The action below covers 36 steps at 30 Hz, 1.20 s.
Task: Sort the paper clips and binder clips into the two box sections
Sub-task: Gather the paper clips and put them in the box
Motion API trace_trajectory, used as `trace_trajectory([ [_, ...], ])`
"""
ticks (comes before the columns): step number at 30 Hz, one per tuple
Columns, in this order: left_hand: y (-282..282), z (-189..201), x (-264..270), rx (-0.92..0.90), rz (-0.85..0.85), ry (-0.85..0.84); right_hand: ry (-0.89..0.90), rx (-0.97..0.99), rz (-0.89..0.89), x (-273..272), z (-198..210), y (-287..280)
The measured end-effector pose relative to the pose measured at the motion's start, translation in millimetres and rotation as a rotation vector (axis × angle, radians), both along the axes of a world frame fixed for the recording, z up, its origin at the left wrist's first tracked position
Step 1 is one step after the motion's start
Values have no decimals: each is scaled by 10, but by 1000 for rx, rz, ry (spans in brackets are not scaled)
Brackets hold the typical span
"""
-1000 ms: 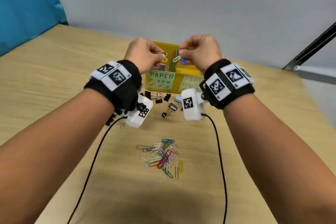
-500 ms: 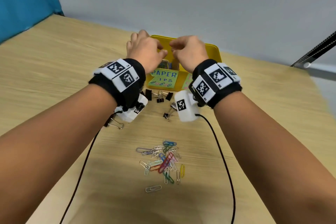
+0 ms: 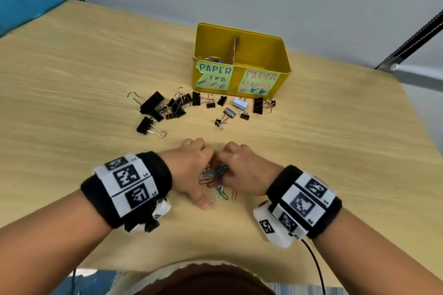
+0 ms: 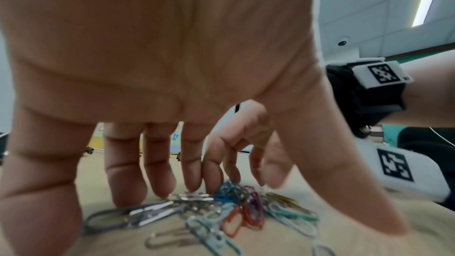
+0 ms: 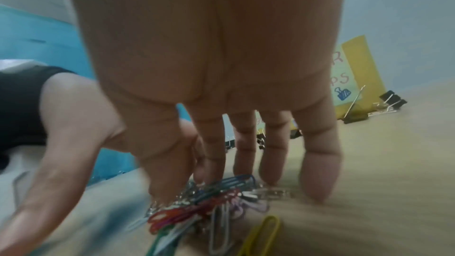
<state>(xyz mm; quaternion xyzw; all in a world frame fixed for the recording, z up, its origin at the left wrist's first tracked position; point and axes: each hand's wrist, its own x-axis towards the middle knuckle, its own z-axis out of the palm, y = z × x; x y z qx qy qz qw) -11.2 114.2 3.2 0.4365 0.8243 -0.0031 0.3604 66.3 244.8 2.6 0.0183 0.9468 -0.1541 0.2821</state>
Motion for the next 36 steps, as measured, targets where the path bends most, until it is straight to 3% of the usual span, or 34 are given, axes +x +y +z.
trace_trajectory([
  [6, -36, -80, 186, 49, 14, 116, 51, 70, -28, 192, -42, -90],
  [17, 100, -153, 47, 176, 105, 60, 224, -52, -142, -26, -132, -60],
  [21, 114, -120, -118, 170, 174, -43, 211, -76, -180, -137, -108, 29],
  [25, 103, -132, -288, 201, 341, -340, 84, -297, -344, -228, -84, 156],
  [28, 97, -113, -401, 266, 391, -458, 38, -388, -407, -285, -49, 242],
  [33, 163, 210, -675, 449, 407, -478, 181, -360, -354, -527, 315, 402],
  [36, 263, 518, -913, 574, 419, -409, 336, -286, -311, -763, 653, 498],
])
